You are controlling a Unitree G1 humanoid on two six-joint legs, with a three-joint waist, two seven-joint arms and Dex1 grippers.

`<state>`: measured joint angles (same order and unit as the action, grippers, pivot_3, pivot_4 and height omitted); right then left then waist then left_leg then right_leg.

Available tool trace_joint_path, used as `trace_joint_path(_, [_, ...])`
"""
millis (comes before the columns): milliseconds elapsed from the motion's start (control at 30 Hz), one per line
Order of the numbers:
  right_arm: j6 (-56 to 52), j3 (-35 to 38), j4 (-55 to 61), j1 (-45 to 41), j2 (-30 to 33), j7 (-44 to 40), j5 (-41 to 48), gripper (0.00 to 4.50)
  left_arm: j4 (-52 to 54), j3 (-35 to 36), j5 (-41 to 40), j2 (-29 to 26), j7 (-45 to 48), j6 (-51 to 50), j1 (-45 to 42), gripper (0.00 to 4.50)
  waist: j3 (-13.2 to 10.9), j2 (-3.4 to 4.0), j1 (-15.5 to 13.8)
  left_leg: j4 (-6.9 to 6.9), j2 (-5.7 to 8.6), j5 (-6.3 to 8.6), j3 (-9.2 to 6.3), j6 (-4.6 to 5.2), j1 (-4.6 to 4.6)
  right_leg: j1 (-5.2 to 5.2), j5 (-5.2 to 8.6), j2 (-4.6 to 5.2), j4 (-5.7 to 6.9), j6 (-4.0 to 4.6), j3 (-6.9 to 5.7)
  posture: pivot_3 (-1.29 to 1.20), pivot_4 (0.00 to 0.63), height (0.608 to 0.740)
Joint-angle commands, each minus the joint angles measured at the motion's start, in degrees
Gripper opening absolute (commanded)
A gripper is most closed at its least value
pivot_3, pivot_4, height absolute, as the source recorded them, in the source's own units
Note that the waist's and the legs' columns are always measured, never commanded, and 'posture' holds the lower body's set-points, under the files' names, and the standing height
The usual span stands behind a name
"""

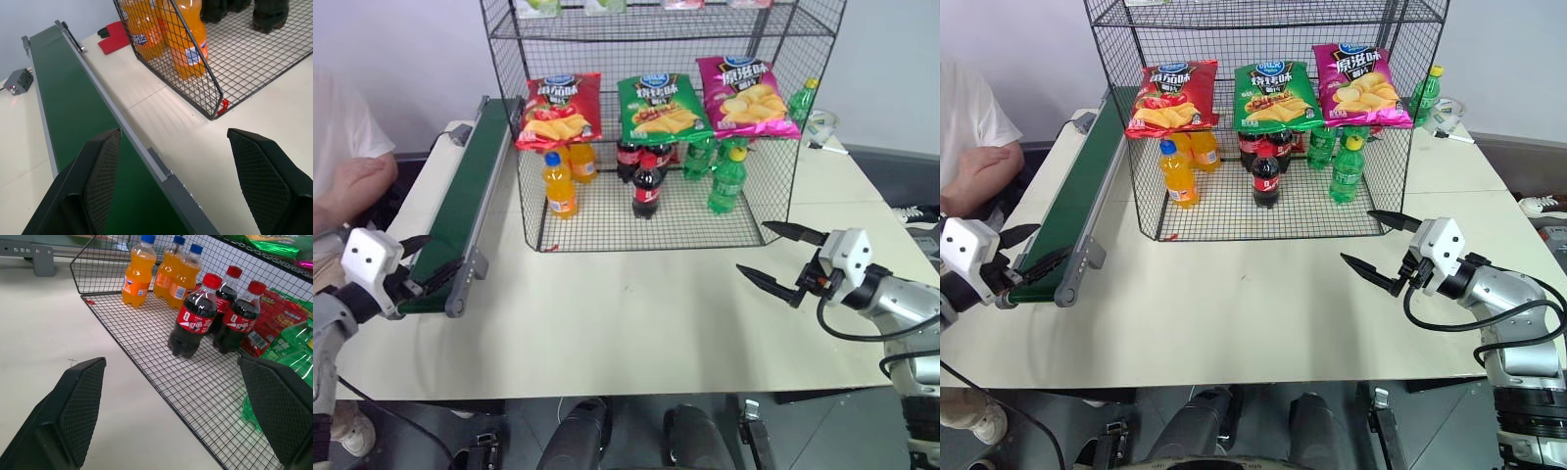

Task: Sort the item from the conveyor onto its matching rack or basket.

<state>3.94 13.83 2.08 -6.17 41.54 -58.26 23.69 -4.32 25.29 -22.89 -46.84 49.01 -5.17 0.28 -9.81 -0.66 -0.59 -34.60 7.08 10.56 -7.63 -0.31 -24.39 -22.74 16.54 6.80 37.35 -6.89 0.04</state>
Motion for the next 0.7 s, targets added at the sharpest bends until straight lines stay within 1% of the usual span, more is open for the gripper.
trace_joint_path(33, [1.32, 0.49, 0.28, -0.93, -0.13, -0.19, 0.22, 4.50, 0.57, -0.09, 1.12, -0.09, 0.77, 2.56, 0.03, 3.60, 0.00, 0.00, -0.01, 0.01, 0.00, 0.00, 0.00, 0.00, 0.00, 0.00, 0.00, 0.00, 0.00, 0.00, 0.00, 0.00, 0.150, 0.740])
trace_joint_path(200, [1.60, 0.24, -0.06, -1.18, -0.37, -0.21, 0.02, 4.50, 0.90, -0.24, 1.16, 0.59, 1.03, 2.57, -0.08, 3.60, 0.00, 0.00, -0.02, 0.10, 0.00, 0.00, 0.00, 0.00, 0.00, -0.02, 0.00, 0.00, -0.05, 0.00, 0.00, 0.00, 0.150, 0.740])
trace_joint_path(700, [2.43, -0.20, -0.99, -2.04, -0.81, -0.10, -0.57, 4.50, -0.78, -0.06, 1.12, 0.34, 0.96, 3.50, -1.59, 3.60, 0.00, 0.00, -0.01, 0.30, 0.00, -0.06, 0.00, 0.09, 0.01, -0.08, -0.01, 0.00, -0.16, 0.01, 0.00, 0.00, 0.150, 0.740])
